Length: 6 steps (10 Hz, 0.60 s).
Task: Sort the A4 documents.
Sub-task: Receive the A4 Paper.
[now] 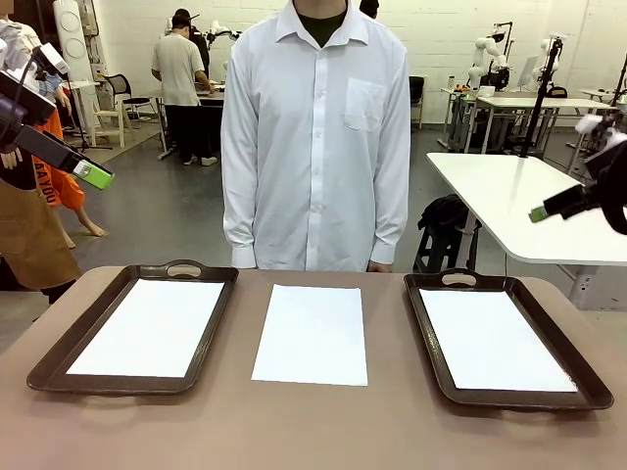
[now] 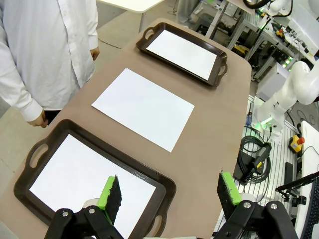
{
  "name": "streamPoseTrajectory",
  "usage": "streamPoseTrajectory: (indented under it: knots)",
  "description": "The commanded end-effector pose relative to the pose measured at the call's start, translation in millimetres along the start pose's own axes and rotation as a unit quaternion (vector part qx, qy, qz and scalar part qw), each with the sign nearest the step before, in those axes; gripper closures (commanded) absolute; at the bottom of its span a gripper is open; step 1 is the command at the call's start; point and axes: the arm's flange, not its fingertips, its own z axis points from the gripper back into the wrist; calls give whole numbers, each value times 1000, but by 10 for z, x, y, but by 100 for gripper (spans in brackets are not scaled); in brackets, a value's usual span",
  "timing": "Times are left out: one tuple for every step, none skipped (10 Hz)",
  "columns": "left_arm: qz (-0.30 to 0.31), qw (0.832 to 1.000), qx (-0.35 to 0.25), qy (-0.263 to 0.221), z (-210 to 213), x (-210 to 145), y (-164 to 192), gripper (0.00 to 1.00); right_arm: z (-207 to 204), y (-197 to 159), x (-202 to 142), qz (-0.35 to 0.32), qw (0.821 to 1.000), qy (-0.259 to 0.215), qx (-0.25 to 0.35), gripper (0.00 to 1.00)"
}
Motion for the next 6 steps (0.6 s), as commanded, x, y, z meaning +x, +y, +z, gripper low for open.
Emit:
streamPoseTrajectory:
  knots:
    - [-2, 1000, 0, 2, 5, 1, -10, 0, 98, 123, -44, 51, 991, -37, 121, 0]
    - [-2, 1000, 0, 2, 5, 1, -10, 0, 199, 219, 22, 70, 984, -42, 157, 0]
    - [-2, 1000, 0, 2, 5, 1, -10, 0, 291, 316, 69, 93, 977, -40, 187, 0]
    - [-2, 1000, 0, 2, 5, 1, -10, 0, 375, 426, 62, 122, 973, -43, 191, 0]
    - [-2, 1000, 0, 2, 5, 1, -10, 0, 435, 551, 19, 155, 969, -43, 186, 0]
    - [-2, 1000, 0, 2, 5, 1, -10, 0, 464, 677, -35, 179, 965, -33, 186, 0]
